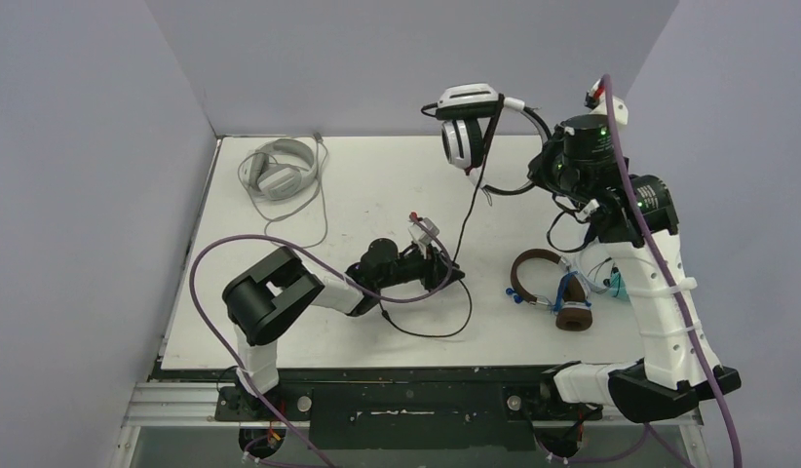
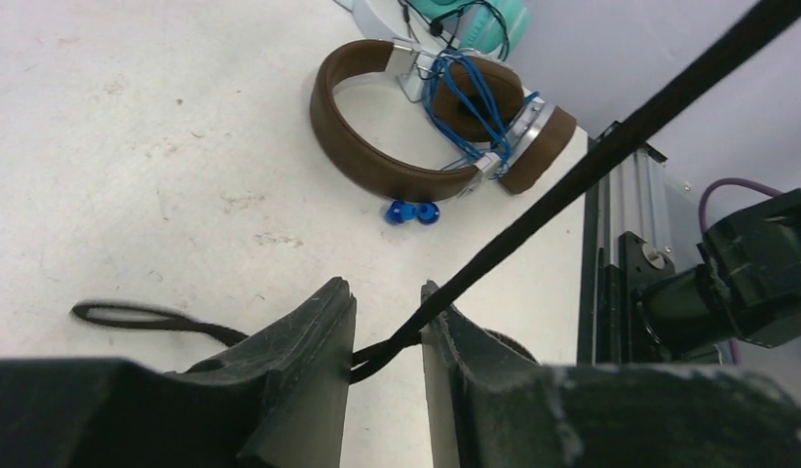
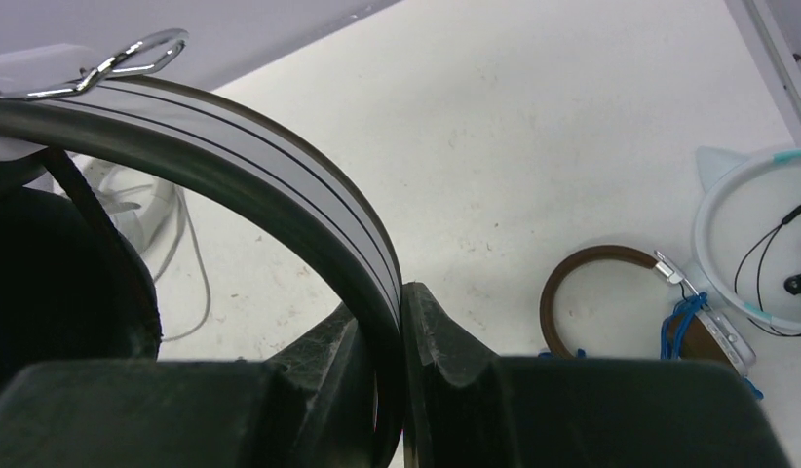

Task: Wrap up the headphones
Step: Wrap the headphones cable around the headphones.

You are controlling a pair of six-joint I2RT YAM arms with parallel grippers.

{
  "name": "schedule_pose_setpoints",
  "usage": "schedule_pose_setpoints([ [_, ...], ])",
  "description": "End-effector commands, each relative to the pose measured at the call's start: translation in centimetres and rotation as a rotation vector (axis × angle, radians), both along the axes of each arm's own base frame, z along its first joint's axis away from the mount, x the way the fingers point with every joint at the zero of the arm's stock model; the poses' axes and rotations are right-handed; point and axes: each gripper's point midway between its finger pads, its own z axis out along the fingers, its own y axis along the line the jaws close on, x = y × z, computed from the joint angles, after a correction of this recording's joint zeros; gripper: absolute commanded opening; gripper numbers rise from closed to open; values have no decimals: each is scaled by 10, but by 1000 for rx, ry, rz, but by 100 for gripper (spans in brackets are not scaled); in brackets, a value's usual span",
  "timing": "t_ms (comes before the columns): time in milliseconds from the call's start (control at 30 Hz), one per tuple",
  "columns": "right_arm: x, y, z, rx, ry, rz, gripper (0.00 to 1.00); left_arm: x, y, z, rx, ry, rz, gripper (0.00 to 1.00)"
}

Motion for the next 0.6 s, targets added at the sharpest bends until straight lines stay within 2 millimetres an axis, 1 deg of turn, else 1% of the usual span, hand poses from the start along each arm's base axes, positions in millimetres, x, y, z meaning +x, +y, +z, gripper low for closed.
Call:
schedule_pose_setpoints([
  [0, 2, 6, 83, 119, -219, 15, 0, 17, -7, -5, 6, -25, 54, 31],
  [100, 0, 4, 107, 132, -266, 17, 0, 21, -4, -20, 39, -11, 97, 33],
  [167, -2, 4, 121, 144, -298, 17, 0, 28, 3, -34, 83, 4, 152, 34],
  [267, -4, 4, 138, 164, -336, 16, 0, 48, 22, -54, 168, 38, 270, 33],
  [367, -4, 3, 148, 170, -354, 16, 0, 71, 50, -67, 231, 90, 389, 33],
  [467, -6, 5, 153, 173, -360, 34, 0, 89, 82, -66, 247, 93, 485, 33],
  [567, -9, 10, 148, 168, -340, 67, 0, 106, 110, -57, 221, 90, 527, 26],
])
